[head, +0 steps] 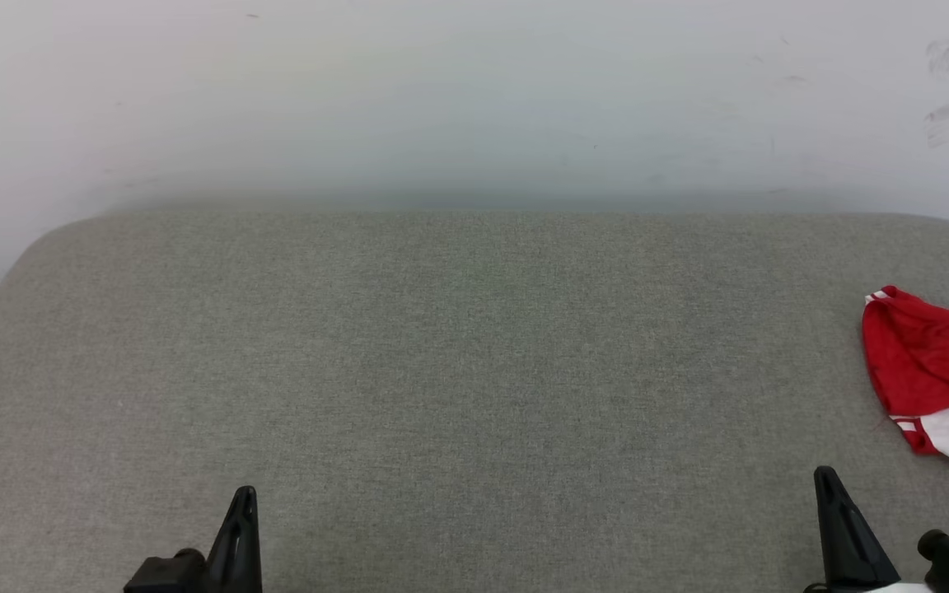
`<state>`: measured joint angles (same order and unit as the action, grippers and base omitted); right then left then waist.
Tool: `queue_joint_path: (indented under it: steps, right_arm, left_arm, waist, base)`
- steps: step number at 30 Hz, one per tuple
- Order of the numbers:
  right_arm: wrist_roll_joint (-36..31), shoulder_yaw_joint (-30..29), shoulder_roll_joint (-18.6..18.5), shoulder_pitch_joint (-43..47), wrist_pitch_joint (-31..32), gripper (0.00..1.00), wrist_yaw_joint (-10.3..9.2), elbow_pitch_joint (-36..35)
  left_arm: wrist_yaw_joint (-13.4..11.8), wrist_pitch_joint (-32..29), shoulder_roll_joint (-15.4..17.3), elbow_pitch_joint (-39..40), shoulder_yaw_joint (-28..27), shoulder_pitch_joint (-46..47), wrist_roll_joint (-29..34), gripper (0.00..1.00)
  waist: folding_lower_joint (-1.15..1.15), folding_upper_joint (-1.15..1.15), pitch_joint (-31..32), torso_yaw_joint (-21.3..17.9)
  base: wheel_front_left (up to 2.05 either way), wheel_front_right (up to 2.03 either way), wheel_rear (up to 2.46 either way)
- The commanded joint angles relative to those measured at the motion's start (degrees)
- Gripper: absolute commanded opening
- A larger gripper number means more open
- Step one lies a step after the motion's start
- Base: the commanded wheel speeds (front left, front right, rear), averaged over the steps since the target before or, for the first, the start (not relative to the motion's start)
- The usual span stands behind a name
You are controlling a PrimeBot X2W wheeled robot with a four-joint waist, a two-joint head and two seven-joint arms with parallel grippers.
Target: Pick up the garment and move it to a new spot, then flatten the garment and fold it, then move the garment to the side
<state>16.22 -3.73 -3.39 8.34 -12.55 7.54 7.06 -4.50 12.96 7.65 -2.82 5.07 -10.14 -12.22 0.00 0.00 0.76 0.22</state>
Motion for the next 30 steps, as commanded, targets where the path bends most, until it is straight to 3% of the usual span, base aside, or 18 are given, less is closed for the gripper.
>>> queue_joint_path:
  steps: [1, 30]
  right_arm:
    - [3.1, 0.0, -0.3, -1.8, 0.5, 0.00, -0.01, -0.6]
    - [29.9, -0.1, -0.8, -6.5, 6.4, 0.00, -0.03, 2.0]
  left_arm:
    - [0.5, -0.4, 0.1, 0.3, -0.5, 1.8, -3.2, 0.00]
    - [4.7, -5.8, -0.3, -4.0, -2.8, 7.2, -32.0, 0.00]
  waist:
    - [0.00, 0.00, 0.0, 0.0]
    - [0.00, 0.00, -0.2, -0.1]
  base:
    - [0.00, 0.00, 0.00]
    - [0.00, 0.00, 0.00]
